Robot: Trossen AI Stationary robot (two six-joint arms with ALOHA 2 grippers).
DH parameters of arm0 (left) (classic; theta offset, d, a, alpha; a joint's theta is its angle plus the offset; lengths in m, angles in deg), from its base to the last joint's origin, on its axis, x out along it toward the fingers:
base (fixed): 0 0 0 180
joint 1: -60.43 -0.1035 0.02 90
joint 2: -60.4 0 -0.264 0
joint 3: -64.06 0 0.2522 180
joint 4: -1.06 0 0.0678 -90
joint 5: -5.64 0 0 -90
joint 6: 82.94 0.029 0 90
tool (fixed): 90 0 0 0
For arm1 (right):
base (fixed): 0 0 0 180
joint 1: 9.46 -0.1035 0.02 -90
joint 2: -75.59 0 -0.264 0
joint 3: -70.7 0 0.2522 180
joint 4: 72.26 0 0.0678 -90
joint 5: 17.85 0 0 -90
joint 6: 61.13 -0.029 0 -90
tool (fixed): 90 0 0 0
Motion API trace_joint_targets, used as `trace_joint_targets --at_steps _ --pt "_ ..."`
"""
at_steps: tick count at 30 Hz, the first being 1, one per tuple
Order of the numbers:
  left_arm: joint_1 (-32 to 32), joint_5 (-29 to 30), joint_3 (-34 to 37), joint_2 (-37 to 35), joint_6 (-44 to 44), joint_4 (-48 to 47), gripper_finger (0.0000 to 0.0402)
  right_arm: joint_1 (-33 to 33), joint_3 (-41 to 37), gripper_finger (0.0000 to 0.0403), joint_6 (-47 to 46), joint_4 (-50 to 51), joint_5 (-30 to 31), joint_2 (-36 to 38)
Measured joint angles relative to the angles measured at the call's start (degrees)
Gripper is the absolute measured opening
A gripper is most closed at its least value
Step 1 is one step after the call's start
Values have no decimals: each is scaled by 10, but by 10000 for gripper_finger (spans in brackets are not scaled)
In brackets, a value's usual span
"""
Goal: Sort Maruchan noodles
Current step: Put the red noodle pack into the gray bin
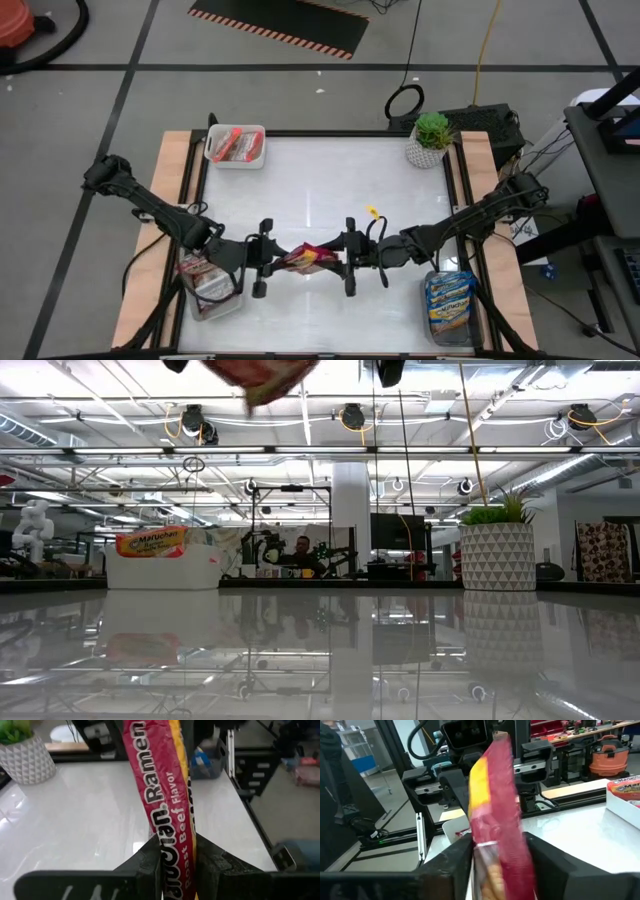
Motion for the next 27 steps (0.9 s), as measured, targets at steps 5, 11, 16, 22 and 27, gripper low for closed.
trace_joint_targets --at_steps 5,11,16,22,27 --pt "7 -3 0 -25 -13 -46 81 -1 0 214 -9 2 4 6" --pt "26 -2 0 -63 -43 -111 81 -1 0 267 -9 8 6 7" --pt "55 -5 0 -99 -104 -202 81 -1 0 276 -9 13 5 7" --pt "97 -6 0 -142 -216 -335 81 4 0 276 5 13 3 7" --pt "142 -6 0 -160 -319 -423 81 20 0 277 6 11 3 7"
